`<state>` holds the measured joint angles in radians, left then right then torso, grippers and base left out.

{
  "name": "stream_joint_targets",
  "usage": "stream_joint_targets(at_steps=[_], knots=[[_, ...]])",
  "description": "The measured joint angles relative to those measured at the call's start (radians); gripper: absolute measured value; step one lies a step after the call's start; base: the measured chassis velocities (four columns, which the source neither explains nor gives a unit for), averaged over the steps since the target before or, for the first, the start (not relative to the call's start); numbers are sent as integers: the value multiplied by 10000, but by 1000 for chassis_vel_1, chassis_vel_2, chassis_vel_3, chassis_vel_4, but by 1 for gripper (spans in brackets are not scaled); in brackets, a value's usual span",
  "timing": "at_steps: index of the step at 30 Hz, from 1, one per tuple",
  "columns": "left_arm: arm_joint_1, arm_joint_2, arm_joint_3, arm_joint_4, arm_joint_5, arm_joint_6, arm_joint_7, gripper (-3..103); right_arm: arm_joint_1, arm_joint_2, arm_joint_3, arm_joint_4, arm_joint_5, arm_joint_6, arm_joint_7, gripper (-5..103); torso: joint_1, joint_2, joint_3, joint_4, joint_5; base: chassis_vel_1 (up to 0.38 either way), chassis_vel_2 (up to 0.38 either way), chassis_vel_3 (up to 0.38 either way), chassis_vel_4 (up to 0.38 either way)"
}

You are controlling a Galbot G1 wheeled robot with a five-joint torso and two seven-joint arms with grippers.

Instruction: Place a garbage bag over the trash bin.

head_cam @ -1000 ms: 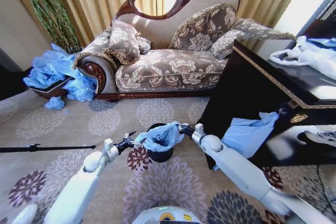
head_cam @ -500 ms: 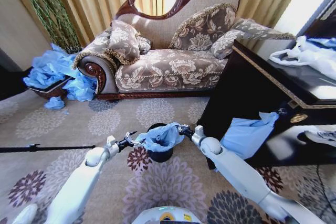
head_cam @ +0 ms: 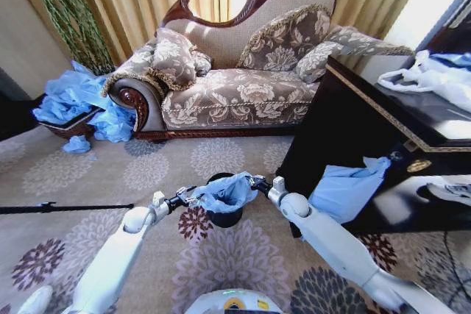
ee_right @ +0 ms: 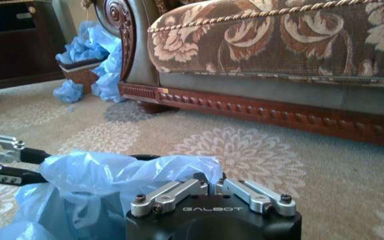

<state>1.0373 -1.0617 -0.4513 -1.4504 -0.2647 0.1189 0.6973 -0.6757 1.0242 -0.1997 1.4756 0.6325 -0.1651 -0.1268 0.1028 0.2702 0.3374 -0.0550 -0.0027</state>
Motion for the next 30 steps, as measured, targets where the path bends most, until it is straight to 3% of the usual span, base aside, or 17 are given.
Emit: stream_joint_targets(at_steps=[1, 4, 5, 8, 10, 12, 30], knots=[[0, 0, 0, 0, 0, 0, 0, 45, 0, 0, 0, 0, 0, 0, 0, 0, 0, 0, 0, 0, 0, 0, 0, 0, 0], [-13, 2, -20, 30, -17, -1, 6, 29, 40, 36, -52, -25, -3, -2, 35, 0, 0, 0, 0, 1, 1, 0, 0, 0, 0], [-13, 2, -20, 30, -17, -1, 6, 29, 40, 36, -52, -25, -3, -2, 35, 0, 0, 0, 0, 1, 1, 0, 0, 0, 0], [-28, -18, -33, 67, -45, -1, 10, 12, 108, 54, -132, -45, -4, -9, 58, 0, 0, 0, 0, 1, 0, 0, 0, 0, 0], [-33, -24, -34, 77, -48, 0, 10, 12, 115, 54, -139, -45, -3, -9, 60, 0, 0, 0, 0, 1, 0, 0, 0, 0, 0], [-63, -54, -35, 107, -59, 19, -4, 3, 132, 45, -151, -44, 3, -10, 67, 0, 0, 0, 0, 1, 0, 0, 0, 0, 0], [-375, 54, 17, -559, -1498, 860, -1191, 0, 707, 60, -191, -279, 227, -143, 161, 0, 0, 0, -1, 1, 1, 0, 0, 0, 0]])
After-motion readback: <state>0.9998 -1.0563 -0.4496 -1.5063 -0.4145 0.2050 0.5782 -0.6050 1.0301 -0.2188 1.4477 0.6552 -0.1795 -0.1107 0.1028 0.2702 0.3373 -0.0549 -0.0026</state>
